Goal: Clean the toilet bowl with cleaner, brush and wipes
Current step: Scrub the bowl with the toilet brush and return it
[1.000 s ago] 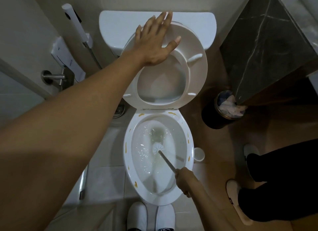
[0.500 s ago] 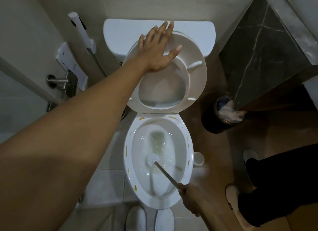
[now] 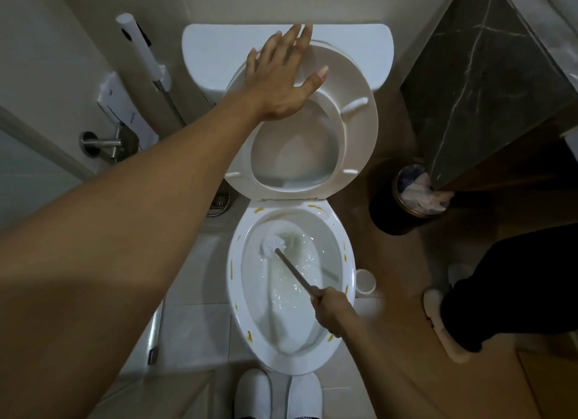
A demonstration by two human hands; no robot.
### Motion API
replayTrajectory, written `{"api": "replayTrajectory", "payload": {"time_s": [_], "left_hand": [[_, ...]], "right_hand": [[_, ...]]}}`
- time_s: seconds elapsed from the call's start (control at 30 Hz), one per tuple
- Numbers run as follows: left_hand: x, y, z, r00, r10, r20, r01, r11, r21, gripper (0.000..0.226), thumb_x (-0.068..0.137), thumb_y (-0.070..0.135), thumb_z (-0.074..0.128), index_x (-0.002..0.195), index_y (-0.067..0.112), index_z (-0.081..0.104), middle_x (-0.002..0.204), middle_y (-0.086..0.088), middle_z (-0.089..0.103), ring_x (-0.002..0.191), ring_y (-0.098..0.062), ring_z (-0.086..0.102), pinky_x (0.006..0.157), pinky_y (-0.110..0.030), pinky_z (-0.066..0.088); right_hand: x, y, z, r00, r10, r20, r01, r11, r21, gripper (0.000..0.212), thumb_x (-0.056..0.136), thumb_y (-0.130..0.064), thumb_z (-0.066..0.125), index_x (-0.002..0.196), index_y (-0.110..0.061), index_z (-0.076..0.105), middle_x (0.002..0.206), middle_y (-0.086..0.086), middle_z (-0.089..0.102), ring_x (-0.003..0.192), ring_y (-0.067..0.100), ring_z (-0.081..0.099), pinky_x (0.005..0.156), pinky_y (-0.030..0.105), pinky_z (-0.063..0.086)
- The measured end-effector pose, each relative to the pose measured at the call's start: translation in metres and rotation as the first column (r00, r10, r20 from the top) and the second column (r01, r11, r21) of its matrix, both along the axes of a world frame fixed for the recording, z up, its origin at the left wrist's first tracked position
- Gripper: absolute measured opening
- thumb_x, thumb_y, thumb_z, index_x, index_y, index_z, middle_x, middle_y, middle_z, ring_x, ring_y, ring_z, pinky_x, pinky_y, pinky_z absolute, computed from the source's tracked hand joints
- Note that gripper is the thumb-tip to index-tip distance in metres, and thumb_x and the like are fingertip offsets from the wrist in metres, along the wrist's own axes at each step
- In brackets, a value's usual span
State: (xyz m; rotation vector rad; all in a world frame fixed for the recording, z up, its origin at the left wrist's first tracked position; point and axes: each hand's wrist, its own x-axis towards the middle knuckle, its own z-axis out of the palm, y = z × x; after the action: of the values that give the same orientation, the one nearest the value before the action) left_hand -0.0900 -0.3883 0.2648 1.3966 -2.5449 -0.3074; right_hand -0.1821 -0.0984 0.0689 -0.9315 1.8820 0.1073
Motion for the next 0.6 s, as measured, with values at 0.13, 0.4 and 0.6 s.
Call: {"api": "replayTrajectory", "payload": {"time_s": [0.13, 0.4, 0.6], "left_hand": [[0.000, 0.000, 0.000, 1.000, -0.002, -0.001, 0.002, 1.000, -0.007, 0.071, 0.096, 0.060, 0.021, 0.152, 0.025, -0.007, 0.160, 0.001, -0.008, 0.147, -0.023, -0.007, 0.115, -0.051, -0.003], [0.000, 0.001, 0.001, 1.000, -0.002, -0.017, 0.002, 1.000, 0.011, 0.070, 0.096, 0.060, 0.021, 0.151, 0.027, -0.007, 0.160, 0.002, -0.008, 0.147, -0.022, -0.007, 0.115, -0.050, -0.003], [0.000, 0.001, 0.002, 1.000, -0.001, -0.012, 0.002, 1.000, 0.021, 0.071, 0.096, 0.060, 0.021, 0.151, 0.026, -0.008, 0.160, 0.002, -0.009, 0.147, -0.022, -0.008, 0.115, -0.051, -0.004]], "right_hand": [[0.001, 0.032, 0.005, 0.986, 0.167, 0.008, -0.167, 0.985, 0.041, 0.036, 0.102, -0.032, 0.035, 0.130, -0.019, 0.053, 0.110, 0.007, 0.062, 0.082, 0.018, 0.060, 0.064, 0.027, 0.050], [0.016, -0.007, -0.002, 0.974, 0.215, -0.072, -0.219, 0.974, -0.060, 0.033, 0.102, -0.025, 0.035, 0.129, -0.015, 0.052, 0.095, 0.001, 0.049, 0.081, 0.019, 0.051, 0.076, 0.031, 0.049], [0.010, 0.030, 0.013, 0.935, 0.345, -0.077, -0.346, 0.938, 0.008, 0.033, 0.102, -0.018, 0.037, 0.131, -0.012, 0.051, 0.100, 0.003, 0.053, 0.085, 0.018, 0.055, 0.081, 0.032, 0.053]]}}
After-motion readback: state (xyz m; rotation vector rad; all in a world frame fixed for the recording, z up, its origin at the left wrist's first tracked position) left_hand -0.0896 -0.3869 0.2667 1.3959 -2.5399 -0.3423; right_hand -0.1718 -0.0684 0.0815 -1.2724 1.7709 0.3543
